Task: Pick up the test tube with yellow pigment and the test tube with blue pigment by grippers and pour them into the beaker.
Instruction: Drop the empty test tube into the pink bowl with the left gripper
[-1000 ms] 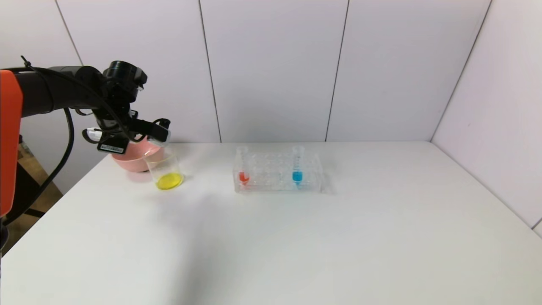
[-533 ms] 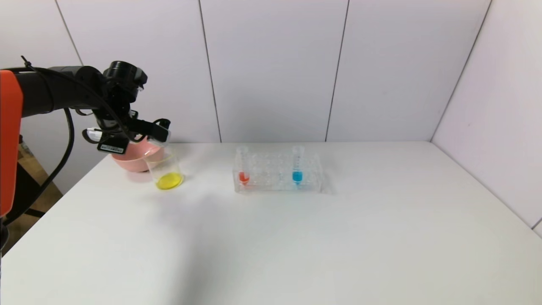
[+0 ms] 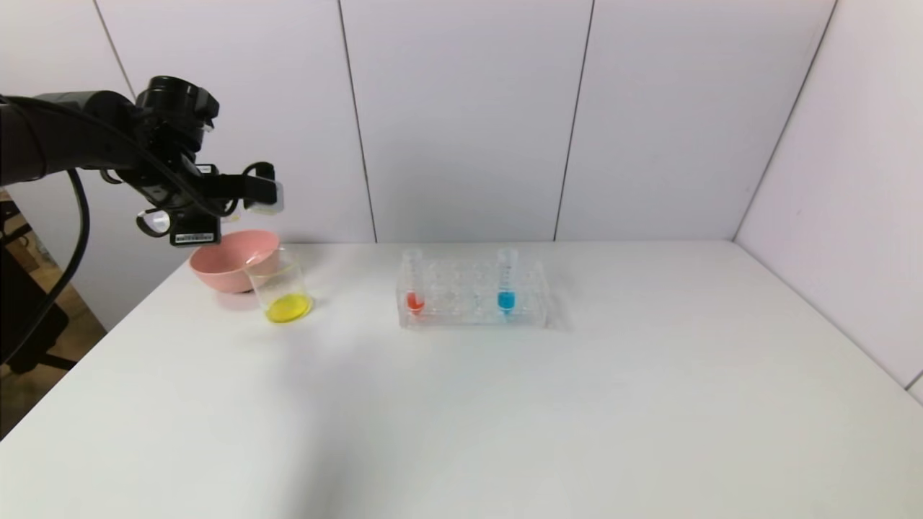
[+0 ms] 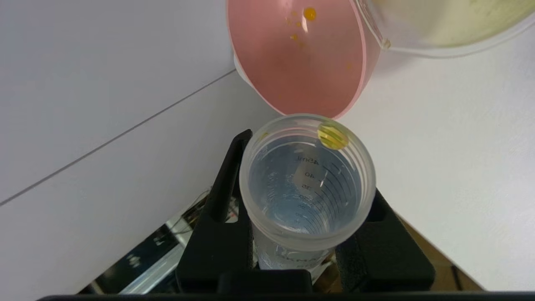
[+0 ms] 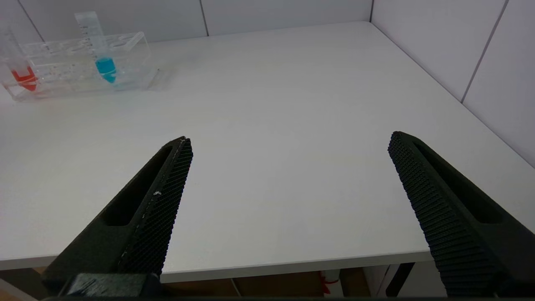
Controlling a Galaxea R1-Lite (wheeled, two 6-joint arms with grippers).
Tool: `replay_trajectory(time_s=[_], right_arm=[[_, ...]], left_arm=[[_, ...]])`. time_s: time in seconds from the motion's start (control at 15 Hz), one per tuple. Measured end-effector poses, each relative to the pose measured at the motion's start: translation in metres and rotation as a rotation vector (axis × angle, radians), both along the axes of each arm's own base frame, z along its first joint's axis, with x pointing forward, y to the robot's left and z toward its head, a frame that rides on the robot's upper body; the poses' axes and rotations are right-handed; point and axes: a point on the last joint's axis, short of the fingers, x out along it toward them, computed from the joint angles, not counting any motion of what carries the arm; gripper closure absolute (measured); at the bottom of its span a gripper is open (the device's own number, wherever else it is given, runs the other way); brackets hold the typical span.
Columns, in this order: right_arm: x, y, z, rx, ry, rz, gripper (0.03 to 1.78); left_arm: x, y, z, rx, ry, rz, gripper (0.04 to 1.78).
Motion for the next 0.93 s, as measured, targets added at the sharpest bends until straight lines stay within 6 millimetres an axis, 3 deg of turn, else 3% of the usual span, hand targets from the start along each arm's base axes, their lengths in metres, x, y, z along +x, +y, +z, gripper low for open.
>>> replay_trajectory(time_s=[0.53,0.73,0.93], right_arm=[[0.000,0.000,0.000,0.000,0.000,-0.001,0.10],[0.000,0.000,0.000,0.000,0.000,0.000,0.10],[0.000,0.000,0.000,0.000,0.000,0.000,0.10]], left_arm=[[-0.017,0.061,0.052,-0.841,-0.372,0.042,1.28],[-0.007,0.085,0.048,-0.997,-0.467,0.064,1.28],[0.008,0.100,0.025,-1.037,-0.438,0.071,1.28]])
